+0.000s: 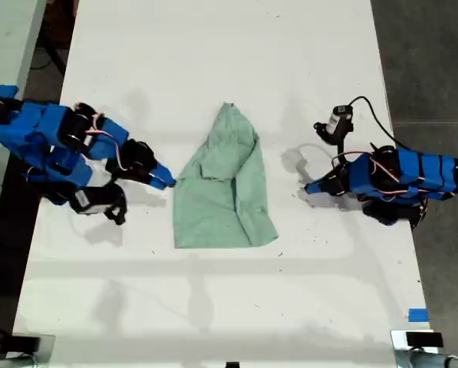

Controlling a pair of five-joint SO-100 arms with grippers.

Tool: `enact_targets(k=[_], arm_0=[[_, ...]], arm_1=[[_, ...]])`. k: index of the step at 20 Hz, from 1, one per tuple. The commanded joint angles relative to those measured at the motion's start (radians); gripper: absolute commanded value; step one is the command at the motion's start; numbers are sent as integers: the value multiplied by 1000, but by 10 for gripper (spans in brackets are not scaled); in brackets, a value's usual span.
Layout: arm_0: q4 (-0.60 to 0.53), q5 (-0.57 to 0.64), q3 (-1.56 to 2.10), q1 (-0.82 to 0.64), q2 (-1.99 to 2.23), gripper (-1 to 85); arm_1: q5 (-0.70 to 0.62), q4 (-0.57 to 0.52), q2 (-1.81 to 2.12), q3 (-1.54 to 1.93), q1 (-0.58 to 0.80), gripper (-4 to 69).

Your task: Fold t shirt

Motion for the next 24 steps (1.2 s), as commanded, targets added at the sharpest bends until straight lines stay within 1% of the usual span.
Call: enact_targets(k=[1, 4, 7, 8, 9, 10, 12, 13, 16, 17, 18, 19, 22, 24], arm_0=[[3, -100, -202, 81, -563, 196], [-15, -95, -221, 48, -680, 226], [29, -117, -213, 29, -661, 217], [34, -115, -207, 26, -660, 194], [31, -109, -204, 25, -667, 7], [18, -106, -201, 25, -680, -3], [41, -98, -229, 21, -693, -3], [101, -100, -261, 17, -686, -3], [383, -101, -468, 9, -690, -3], [451, -86, -534, -2, -683, -3], [485, -60, -577, -11, -658, -3], [491, -23, -604, -20, -630, -3], [492, 74, -695, -48, -598, -3], [491, 155, -833, -61, -669, -3]], arm_1=[[-17, 2, 14, 58, -3, 14], [-17, 2, 14, 58, -3, 14], [-18, 2, 15, 58, 2, 14], [-18, 2, 15, 58, 2, 14], [-18, 2, 15, 58, 2, 14], [-18, 2, 15, 58, 2, 14], [-18, 2, 15, 58, 2, 14], [-18, 2, 15, 58, 2, 14], [-18, 2, 15, 58, 2, 14], [-18, 2, 15, 58, 2, 14], [-18, 2, 15, 58, 2, 14], [-18, 2, 15, 58, 2, 14], [-18, 2, 15, 58, 2, 14], [-18, 2, 15, 58, 2, 14]])
